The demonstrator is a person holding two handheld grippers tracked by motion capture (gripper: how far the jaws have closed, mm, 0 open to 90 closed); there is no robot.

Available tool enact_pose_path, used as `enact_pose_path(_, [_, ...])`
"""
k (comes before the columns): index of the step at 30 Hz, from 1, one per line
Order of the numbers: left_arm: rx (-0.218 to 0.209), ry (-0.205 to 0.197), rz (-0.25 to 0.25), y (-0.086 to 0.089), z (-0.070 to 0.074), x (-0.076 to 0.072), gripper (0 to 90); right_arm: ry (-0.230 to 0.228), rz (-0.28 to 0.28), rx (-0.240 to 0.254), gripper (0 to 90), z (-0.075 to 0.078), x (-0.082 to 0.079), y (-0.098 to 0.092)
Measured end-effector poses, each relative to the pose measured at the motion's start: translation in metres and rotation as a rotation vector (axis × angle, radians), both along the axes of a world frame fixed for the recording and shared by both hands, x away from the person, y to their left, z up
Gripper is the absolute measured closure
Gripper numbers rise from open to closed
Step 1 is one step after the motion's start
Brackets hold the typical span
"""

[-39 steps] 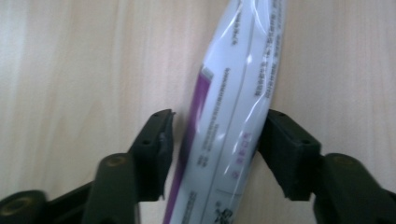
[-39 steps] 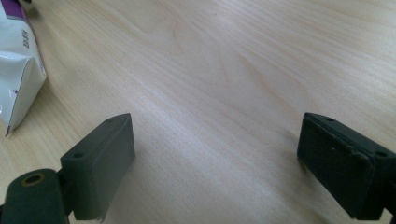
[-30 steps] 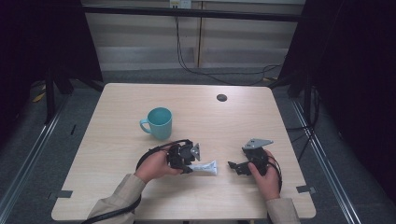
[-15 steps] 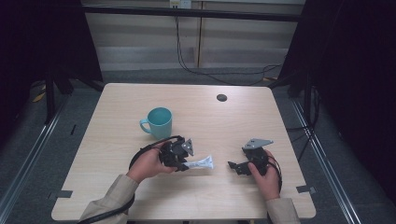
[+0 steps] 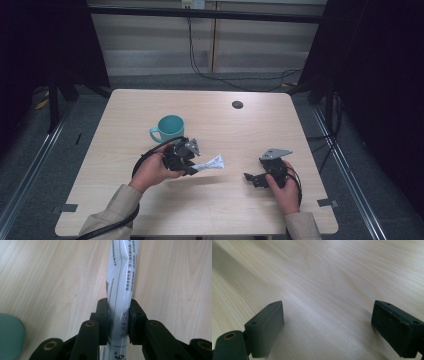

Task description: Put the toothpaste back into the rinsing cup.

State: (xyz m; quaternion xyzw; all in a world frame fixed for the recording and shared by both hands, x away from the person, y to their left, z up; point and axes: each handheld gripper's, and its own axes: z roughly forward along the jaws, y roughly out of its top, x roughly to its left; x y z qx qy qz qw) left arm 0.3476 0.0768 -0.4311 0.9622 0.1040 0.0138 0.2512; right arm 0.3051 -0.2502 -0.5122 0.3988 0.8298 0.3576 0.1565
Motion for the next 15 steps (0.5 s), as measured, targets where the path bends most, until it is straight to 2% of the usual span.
enact_pose_path(7, [-0.079, -0.003, 0.063, 0.006, 0.007, 0.003, 74.5, -0.001, 0.001, 0.000, 10.5, 0.000, 0.000, 0.000])
enact_pose_path(15, [-0.155, -0.006, 0.109, 0.015, 0.016, 0.009, 74.7, 0.000, 0.001, 0.001, 10.5, 0.000, 0.000, 0.000])
